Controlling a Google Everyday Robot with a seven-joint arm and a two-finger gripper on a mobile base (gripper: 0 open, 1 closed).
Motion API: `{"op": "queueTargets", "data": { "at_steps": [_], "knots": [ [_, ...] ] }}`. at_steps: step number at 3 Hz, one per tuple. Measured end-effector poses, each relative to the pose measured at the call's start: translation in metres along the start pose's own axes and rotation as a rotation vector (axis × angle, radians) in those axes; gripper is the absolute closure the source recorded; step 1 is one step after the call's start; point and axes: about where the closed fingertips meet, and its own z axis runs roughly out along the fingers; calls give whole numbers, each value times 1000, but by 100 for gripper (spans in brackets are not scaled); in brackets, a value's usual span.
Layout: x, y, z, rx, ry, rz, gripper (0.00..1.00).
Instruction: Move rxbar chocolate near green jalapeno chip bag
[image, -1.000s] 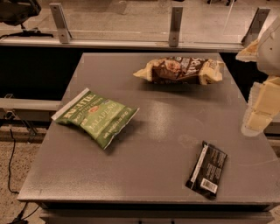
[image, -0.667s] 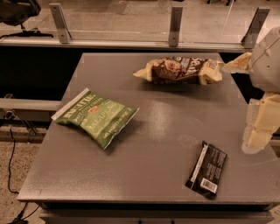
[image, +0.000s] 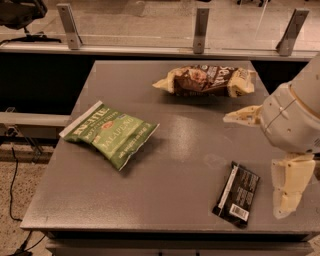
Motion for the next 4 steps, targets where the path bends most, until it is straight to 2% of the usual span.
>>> {"op": "queueTargets", "data": {
  "at_steps": [1,2,4],
  "knots": [
    [9,16,37,-73,4,-143,0],
    [18,22,53,-114,25,-212,0],
    [24,35,75,-191,56,-299,2]
  ]
}}
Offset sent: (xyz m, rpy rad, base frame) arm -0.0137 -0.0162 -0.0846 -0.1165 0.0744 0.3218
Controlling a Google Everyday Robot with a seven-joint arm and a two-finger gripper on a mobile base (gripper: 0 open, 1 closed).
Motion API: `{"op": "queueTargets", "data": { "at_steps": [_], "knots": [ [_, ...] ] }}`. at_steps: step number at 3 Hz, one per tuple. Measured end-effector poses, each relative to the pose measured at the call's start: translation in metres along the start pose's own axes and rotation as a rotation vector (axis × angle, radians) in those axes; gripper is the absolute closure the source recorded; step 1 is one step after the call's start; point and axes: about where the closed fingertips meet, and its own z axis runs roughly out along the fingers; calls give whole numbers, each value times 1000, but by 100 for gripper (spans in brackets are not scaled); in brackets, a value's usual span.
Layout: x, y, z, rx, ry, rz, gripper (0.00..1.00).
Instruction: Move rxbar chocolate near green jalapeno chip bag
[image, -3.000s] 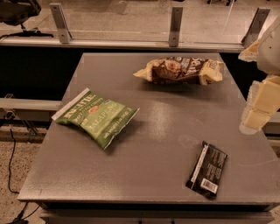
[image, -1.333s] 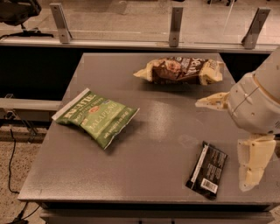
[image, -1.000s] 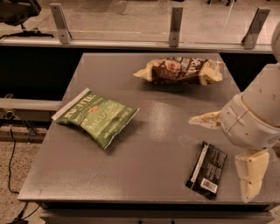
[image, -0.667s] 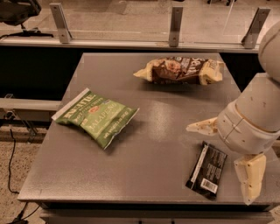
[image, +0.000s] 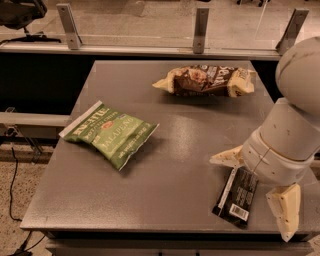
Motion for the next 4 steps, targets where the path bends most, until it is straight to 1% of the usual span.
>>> {"op": "queueTargets", "data": {
  "at_steps": [1,2,3,4],
  "knots": [
    [3,-1,4,-25,12,-4,33],
    [6,-4,2,-37,20,8,56],
    [5,-4,-3,-37,20,9,80],
    [5,-5,-4,-36,20,11,100]
  ]
}}
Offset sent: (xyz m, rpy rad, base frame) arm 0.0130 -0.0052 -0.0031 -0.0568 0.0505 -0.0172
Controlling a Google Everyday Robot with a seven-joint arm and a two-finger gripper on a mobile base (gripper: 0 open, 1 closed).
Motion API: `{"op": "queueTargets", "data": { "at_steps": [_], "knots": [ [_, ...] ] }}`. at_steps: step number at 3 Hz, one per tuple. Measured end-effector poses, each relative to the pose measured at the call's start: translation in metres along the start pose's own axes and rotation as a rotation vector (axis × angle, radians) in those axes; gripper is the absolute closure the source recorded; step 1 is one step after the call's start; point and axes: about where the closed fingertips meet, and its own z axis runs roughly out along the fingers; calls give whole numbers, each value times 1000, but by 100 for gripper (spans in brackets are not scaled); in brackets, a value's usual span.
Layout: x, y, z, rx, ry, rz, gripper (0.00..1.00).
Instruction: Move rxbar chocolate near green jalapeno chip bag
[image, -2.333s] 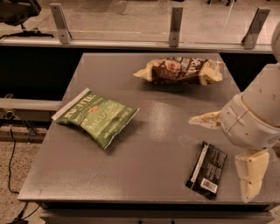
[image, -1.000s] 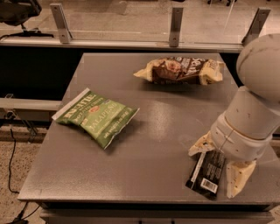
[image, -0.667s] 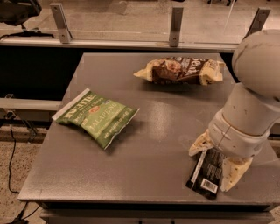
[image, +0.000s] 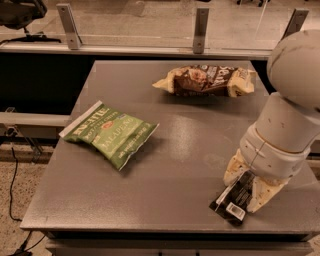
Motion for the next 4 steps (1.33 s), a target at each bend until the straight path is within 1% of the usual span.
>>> {"op": "queueTargets", "data": {
  "at_steps": [1,2,3,4],
  "knots": [
    [4,-42,-17,35,0,125,100],
    [5,-83,-31,75,-17,244,100],
    [0,-122,-40,113,-62,356,100],
    [-16,-148,-43,132,-125,437,100]
  ]
}}
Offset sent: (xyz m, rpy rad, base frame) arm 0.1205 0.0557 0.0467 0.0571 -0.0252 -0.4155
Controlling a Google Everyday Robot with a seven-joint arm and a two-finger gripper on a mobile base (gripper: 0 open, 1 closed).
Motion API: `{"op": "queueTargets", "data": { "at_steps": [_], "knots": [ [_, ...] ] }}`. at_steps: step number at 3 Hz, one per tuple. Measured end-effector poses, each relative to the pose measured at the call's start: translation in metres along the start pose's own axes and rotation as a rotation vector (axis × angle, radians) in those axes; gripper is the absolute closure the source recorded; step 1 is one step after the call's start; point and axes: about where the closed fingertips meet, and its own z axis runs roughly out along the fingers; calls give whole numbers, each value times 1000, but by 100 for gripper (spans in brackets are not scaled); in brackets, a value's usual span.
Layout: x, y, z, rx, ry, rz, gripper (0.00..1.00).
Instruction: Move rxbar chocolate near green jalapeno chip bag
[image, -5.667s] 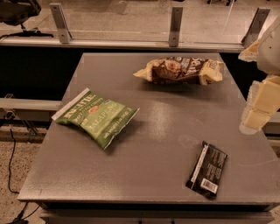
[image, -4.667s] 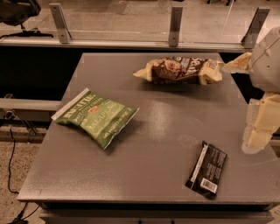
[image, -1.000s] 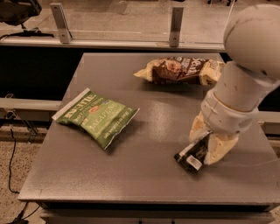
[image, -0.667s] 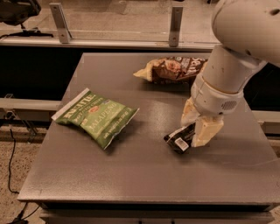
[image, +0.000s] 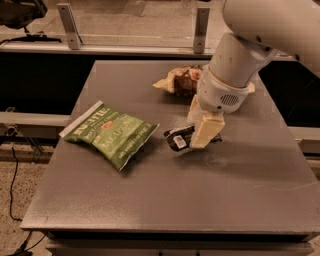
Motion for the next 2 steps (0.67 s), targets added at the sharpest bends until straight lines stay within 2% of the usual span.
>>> {"op": "queueTargets", "data": {
  "at_steps": [1,2],
  "knots": [
    [-18,-3,7,-5,-44,50,97],
    [-27,-3,15,-6,-77,89,66]
  ]
}}
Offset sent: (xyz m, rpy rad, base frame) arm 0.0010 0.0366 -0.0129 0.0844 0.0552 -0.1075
